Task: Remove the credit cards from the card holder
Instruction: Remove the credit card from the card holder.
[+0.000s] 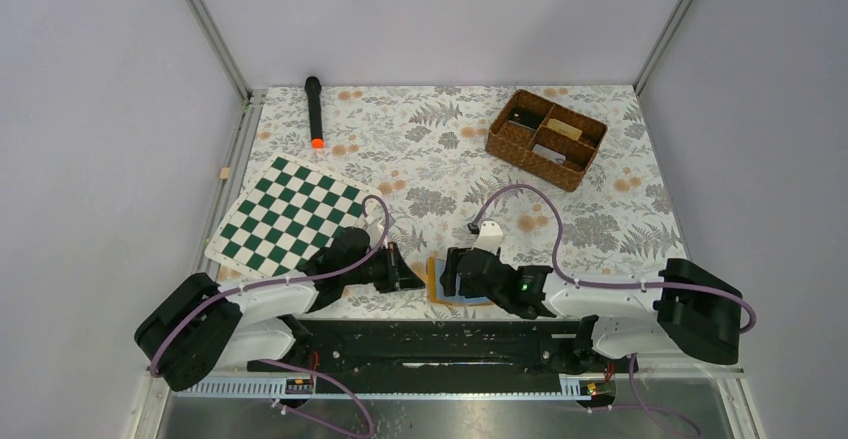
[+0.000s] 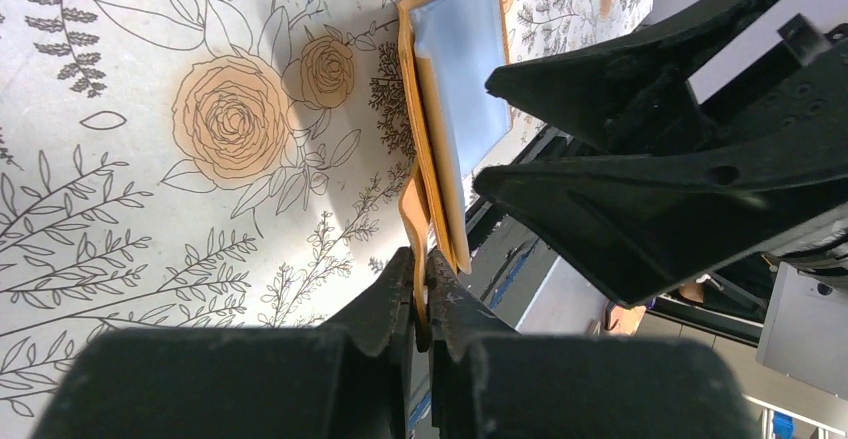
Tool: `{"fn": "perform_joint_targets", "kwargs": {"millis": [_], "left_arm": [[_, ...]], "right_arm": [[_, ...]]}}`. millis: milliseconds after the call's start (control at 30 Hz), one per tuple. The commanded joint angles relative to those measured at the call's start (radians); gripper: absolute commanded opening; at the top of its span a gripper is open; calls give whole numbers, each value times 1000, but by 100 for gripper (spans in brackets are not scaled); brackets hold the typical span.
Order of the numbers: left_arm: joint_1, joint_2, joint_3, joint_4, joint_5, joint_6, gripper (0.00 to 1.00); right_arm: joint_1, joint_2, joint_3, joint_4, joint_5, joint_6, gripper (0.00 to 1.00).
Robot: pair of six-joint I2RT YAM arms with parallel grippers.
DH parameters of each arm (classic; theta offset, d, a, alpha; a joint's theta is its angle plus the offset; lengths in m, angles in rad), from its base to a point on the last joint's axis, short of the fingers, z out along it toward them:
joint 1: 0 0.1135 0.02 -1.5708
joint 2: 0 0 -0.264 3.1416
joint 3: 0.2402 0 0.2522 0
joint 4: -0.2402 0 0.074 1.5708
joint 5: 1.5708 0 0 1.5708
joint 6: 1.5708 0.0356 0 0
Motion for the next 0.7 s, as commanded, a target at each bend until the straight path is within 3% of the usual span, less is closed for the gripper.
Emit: {"fn": "perform_joint_targets", "kwargs": {"millis": [0,433,667], "left_arm": [[-6,-31,-11,30,3,0,0],[-7,-27,-8,30,7,2,0],[-7,-25,-10,27,5,5,0]], "right_arm": [[8,42,64,-28,21,16,77],[11,116,72,40,-47,33,80],[16,130,93,9,-43,17,69]]}}
